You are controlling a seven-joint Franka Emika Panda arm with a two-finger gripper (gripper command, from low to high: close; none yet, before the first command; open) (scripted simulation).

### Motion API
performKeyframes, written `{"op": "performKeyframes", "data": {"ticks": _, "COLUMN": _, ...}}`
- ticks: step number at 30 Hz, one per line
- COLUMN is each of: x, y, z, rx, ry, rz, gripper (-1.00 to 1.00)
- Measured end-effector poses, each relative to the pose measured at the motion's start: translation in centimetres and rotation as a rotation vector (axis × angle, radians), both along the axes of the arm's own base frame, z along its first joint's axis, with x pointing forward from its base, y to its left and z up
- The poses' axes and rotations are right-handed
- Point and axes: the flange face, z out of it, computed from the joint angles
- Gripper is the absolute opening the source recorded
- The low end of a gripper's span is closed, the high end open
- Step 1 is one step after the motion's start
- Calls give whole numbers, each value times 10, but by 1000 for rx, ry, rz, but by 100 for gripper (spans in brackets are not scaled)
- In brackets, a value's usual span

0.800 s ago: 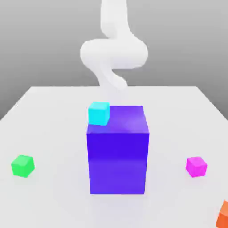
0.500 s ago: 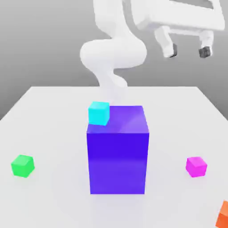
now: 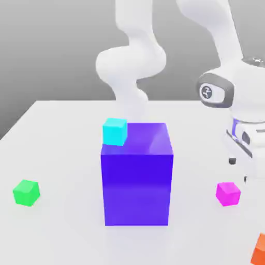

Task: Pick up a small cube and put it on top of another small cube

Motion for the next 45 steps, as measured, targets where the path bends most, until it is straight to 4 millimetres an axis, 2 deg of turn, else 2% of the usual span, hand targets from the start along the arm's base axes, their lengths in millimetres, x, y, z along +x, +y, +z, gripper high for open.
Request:
{"op": "performKeyframes", "data": {"ticks": 4, "x": -2, "y": -1, "z": -42, "rx": -4, "ry": 4, "rz": 9, "gripper": 0}}
{"op": "performKeyframes", "data": {"ticks": 5, "x": -3, "y": -1, "z": -49, "rx": -4, "ry": 5, "rz": 10, "gripper": -100}}
{"op": "performKeyframes", "data": {"ticks": 12, "x": -3, "y": -2, "z": -50, "rx": -5, "ry": 6, "rz": 10, "gripper": -100}}
{"op": "performKeyframes", "data": {"ticks": 18, "x": -3, "y": -1, "z": 3, "rx": -6, "ry": 5, "rz": 9, "gripper": -100}}
{"op": "performKeyframes", "data": {"ticks": 20, "x": 18, "y": -6, "z": 12, "rx": -16, "ry": 14, "rz": -53, "gripper": -100}}
{"op": "performKeyframes", "data": {"ticks": 23, "x": 75, "y": -34, "z": 20, "rx": -37, "ry": 28, "rz": -252, "gripper": -100}}
{"op": "performKeyframes", "data": {"ticks": 25, "x": 114, "y": -63, "z": 26, "rx": -52, "ry": 34, "rz": -399, "gripper": -100}}
{"op": "performKeyframes", "data": {"ticks": 28, "x": 157, "y": -132, "z": 37, "rx": -64, "ry": 30, "rz": -652, "gripper": -100}}
{"op": "performKeyframes", "data": {"ticks": 31, "x": 177, "y": -205, "z": 47, "rx": -70, "ry": 23, "rz": -888, "gripper": -100}}
{"op": "performKeyframes", "data": {"ticks": 35, "x": 183, "y": -304, "z": 59, "rx": -76, "ry": 15, "rz": -1199, "gripper": -100}}
{"op": "performKeyframes", "data": {"ticks": 38, "x": 163, "y": -393, "z": 66, "rx": -73, "ry": 10, "rz": -1474, "gripper": -100}}
{"op": "performKeyframes", "data": {"ticks": 40, "x": 133, "y": -462, "z": 70, "rx": -66, "ry": 7, "rz": -1700, "gripper": -100}}
{"op": "performKeyframes", "data": {"ticks": 42, "x": 92, "y": -523, "z": 71, "rx": -54, "ry": 5, "rz": -1932, "gripper": -100}}
{"op": "performKeyframes", "data": {"ticks": 45, "x": 14, "y": -591, "z": 70, "rx": -24, "ry": 6, "rz": -2283, "gripper": -100}}
